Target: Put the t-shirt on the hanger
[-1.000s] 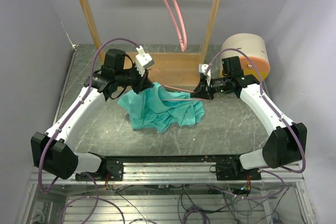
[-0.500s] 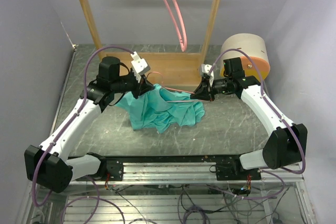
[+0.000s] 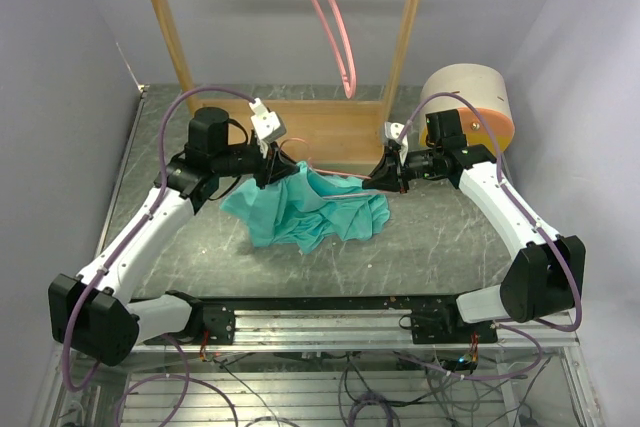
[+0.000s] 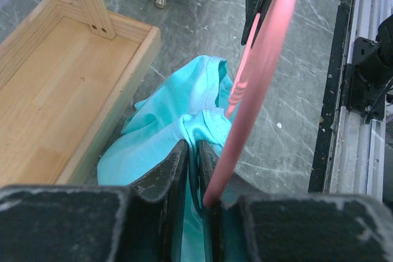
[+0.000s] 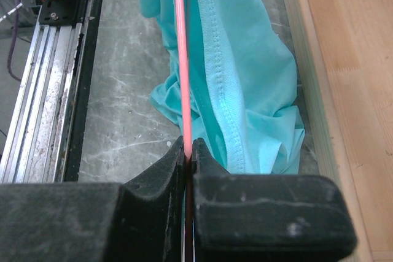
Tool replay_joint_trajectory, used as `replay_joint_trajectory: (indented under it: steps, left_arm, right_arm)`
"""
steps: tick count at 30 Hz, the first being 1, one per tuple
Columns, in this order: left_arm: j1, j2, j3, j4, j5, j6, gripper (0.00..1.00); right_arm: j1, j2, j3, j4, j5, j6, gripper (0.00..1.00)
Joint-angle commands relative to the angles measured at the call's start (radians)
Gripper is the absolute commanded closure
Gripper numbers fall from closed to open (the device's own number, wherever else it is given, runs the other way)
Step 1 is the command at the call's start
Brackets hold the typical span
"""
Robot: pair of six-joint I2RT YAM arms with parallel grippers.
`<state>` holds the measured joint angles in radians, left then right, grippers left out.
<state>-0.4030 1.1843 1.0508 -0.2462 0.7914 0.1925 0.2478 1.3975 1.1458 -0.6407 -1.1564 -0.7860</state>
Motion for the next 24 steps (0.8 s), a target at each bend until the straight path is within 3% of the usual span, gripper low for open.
replay_joint_trajectory:
  steps: [1, 8, 14, 24]
  left_arm:
    - [-0.004, 0.011, 0.023, 0.025, 0.080, -0.027, 0.75]
    - [-0.003, 0.018, 0.028, 0.013, 0.123, -0.065, 0.66]
    - [0.003, 0.024, 0.050, -0.020, 0.080, -0.064, 0.66]
    - [0.037, -0.005, 0.038, -0.029, 0.030, -0.090, 0.88]
  right_arm:
    - [-0.005, -0.008, 0.006, 0.017, -0.028, 0.002, 1.00]
    - [-0.007, -0.002, 0.004, 0.016, -0.022, -0.001, 1.00]
    - [-0.008, -0.011, -0.013, 0.024, -0.014, 0.003, 1.00]
    - [-0.011, -0.025, -0.043, 0.049, -0.010, 0.020, 1.00]
